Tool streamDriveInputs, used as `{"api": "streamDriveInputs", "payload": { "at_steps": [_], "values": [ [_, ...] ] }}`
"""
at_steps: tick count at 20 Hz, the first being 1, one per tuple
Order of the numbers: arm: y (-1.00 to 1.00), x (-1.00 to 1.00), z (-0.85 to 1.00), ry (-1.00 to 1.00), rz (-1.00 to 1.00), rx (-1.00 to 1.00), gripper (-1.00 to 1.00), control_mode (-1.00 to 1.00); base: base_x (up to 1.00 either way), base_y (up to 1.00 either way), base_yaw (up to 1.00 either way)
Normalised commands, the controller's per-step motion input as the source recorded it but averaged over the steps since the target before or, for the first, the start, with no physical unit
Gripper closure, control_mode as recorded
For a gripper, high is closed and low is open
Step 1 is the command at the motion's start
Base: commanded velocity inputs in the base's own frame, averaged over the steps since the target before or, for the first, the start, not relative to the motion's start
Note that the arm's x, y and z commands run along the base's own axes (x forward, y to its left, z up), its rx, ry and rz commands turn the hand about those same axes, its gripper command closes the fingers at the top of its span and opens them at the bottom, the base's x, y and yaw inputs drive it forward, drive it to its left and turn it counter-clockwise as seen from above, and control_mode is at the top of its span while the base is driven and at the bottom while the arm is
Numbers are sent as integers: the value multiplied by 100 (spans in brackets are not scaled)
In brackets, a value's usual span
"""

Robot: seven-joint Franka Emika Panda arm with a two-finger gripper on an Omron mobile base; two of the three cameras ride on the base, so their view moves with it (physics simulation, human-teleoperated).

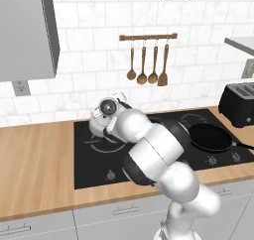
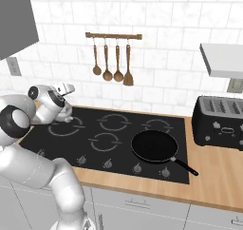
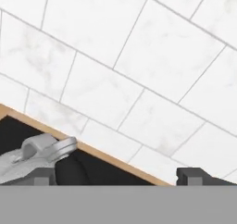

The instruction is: Pick the kettle from the counter and place it on a stove burner. Then turn the burner on.

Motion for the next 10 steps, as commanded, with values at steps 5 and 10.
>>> {"api": "streamDriveInputs", "payload": {
  "at_steps": [5,10],
  "values": [
    [0,14,-42,0,0,-17,-100,-100,0,0,0],
    [0,16,-31,2,0,-17,-100,-100,0,0,0]
  ]
}}
